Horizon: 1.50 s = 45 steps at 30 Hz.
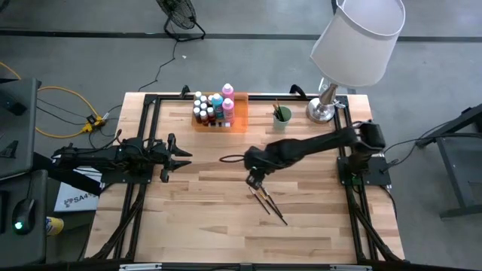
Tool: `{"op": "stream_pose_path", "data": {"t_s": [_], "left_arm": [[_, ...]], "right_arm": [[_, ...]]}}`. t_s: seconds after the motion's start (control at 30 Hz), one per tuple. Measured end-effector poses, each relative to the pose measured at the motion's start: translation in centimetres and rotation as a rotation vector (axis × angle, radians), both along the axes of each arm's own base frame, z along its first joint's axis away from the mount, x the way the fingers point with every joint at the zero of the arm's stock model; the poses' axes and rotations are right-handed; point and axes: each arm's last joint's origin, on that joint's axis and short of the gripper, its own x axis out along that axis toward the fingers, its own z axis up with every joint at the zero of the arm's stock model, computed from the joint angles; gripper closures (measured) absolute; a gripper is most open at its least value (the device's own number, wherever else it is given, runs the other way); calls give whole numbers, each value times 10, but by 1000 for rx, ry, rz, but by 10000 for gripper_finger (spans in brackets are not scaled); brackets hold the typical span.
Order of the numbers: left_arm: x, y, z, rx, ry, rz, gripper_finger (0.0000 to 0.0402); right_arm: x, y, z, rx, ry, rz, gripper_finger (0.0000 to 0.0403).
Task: Pick & Place Paint Supplies
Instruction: Put the silver paint brush into the green cup
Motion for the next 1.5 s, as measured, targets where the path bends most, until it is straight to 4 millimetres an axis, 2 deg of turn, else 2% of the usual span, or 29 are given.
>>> {"op": "stream_pose_path", "data": {"t_s": [0.27,0.43,0.53,1.27,1.37,1.5], "left_arm": [[0,0,0,0,0,0,275],[0,0,0,0,1,0,275],[0,0,0,0,0,0,275],[0,0,0,0,1,0,275],[0,0,0,0,1,0,275],[0,0,0,0,1,0,275]], "right_arm": [[39,-19,-31,-26,111,-61,243],[51,-33,-54,-31,162,-95,243],[53,-38,-63,-33,188,-104,243],[60,-39,-84,-51,206,-112,244],[61,-39,-88,-40,212,-108,258],[61,-41,-91,-28,215,-106,295]]}}
